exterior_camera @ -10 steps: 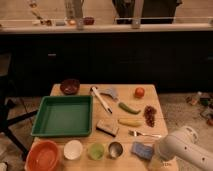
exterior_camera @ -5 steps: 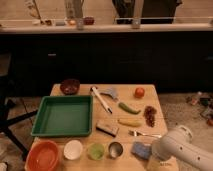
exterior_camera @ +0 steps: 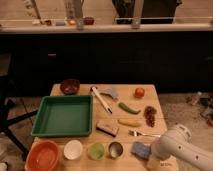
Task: Wipe table surface with sponge
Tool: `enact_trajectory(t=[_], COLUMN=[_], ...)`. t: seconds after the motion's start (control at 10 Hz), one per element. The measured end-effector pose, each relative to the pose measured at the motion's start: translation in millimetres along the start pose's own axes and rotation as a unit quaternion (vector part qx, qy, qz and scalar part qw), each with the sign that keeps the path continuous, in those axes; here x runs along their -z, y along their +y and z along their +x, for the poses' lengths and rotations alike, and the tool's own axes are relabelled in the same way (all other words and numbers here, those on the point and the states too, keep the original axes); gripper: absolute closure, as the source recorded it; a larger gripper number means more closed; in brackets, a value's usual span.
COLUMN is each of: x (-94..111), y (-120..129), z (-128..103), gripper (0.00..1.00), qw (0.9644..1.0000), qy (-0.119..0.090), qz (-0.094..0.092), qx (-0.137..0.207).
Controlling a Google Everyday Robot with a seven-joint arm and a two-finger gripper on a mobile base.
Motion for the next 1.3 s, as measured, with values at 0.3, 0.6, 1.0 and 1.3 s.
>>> enact_trajectory(t=[0.3,0.6,1.0,1.3], x=[4.6,5.3,27.9,31.5], y=[1.3,4.9,6.8,11.5], z=[1.9,2.0,-5.5,-6.0], gripper=[0.99,1.00,1.00,1.00], qw=[1.0000,0.9998,0.9982,0.9948], qy=[0.004,0.015,0.027,0.046], qz=[-0.002,0.003,0.020,0.017], qx=[0.003,0.014,0.049,0.089])
